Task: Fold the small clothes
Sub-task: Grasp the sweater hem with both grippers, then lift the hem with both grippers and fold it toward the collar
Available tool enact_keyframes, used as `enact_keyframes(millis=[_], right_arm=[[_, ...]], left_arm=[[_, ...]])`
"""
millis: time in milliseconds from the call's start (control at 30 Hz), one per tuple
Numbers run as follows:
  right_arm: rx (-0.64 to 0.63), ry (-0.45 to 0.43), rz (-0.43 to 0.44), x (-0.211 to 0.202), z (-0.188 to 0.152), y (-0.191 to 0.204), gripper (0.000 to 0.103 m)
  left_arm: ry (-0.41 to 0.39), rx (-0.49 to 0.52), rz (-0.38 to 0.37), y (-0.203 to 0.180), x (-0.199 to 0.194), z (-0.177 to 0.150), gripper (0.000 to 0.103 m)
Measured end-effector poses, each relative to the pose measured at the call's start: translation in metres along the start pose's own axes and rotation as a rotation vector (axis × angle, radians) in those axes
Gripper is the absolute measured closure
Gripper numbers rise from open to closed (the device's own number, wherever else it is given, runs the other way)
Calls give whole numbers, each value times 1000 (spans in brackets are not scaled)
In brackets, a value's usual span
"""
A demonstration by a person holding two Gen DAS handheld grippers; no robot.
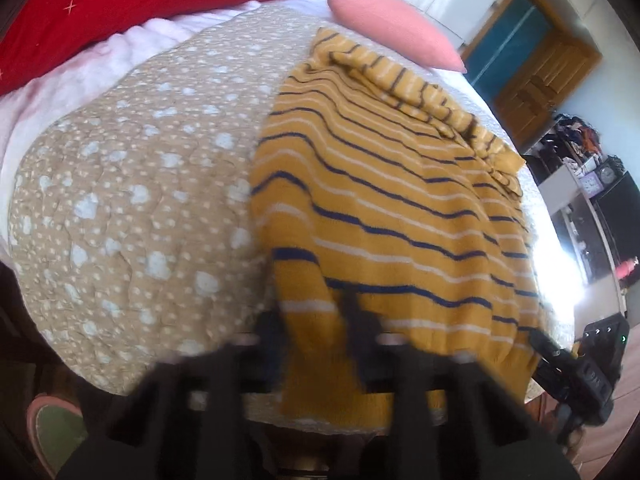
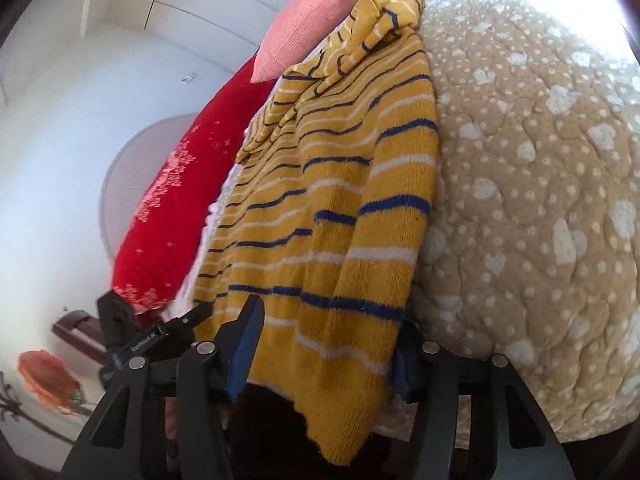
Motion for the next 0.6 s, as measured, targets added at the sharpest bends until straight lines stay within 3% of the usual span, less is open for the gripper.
enact_keyframes(millis=[33, 67, 100, 300, 500, 600], right_arm=[[-25, -4, -55, -2, 2, 3, 72], [-50, -1, -95, -2, 5, 6, 84], [-58, 3, -91, -5, 9, 4, 90], [-58, -35, -13, -45, 8, 6, 92], [-57, -44, 91, -100, -19, -1, 92], [-113, -32, 58, -111, -36, -4, 92]], left_arm=[[8, -26, -27, 3, -2, 3, 93], [10, -47, -43, 5, -5, 6, 93], [0, -49, -47, 3, -10, 8, 94], [-110, 43, -44, -31, -60, -8, 96], [-116, 46, -110, -40, -102, -51, 96], [-98, 37, -85, -33, -103, -65, 96]])
Point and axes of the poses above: each gripper's, at about its wrist camera, not at the fingertips, and x roughly the way its jaws point, y to its left, z to its top, the point moved 2 cm from there along x, roughly the way its jaws point, and after that the axes turned 9 degrees about -z, right-handed, at the moved point
